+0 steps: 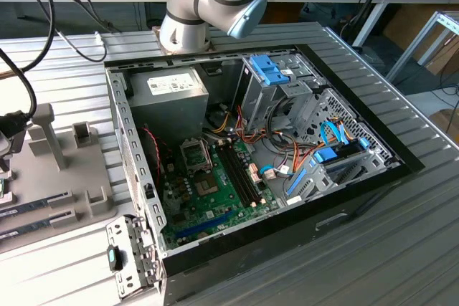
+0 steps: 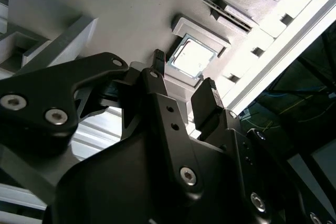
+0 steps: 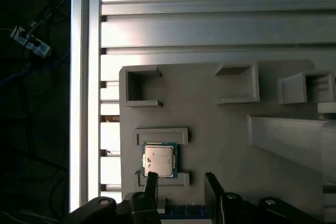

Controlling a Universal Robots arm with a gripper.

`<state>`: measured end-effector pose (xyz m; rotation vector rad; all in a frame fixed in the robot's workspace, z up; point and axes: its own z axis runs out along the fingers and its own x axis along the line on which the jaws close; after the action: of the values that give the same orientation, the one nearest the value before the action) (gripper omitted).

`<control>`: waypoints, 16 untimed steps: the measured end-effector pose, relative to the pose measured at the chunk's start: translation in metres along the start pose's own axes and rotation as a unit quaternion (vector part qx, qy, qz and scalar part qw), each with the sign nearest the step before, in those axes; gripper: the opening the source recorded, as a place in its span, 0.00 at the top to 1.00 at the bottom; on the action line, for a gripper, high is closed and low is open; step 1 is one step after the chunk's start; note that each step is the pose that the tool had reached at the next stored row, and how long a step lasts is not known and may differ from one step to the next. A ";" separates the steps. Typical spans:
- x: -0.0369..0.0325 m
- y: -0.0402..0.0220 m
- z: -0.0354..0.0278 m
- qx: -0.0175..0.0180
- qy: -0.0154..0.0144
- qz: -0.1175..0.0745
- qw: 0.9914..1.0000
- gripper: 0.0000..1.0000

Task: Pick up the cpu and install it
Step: 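Pick up the cpu and move it towards the insertion slot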

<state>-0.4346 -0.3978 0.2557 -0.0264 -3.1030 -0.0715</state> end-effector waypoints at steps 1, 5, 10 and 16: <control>0.0001 0.0000 0.0002 0.000 0.000 0.000 1.000 0.52; 0.0003 -0.0001 0.0019 0.000 0.000 0.000 1.000 0.52; 0.0004 -0.0002 0.0043 0.000 0.000 0.000 1.000 0.52; 0.0010 -0.0004 0.0075 0.000 0.000 0.000 1.000 0.52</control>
<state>-0.4359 -0.3978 0.2482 -0.0264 -3.1030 -0.0715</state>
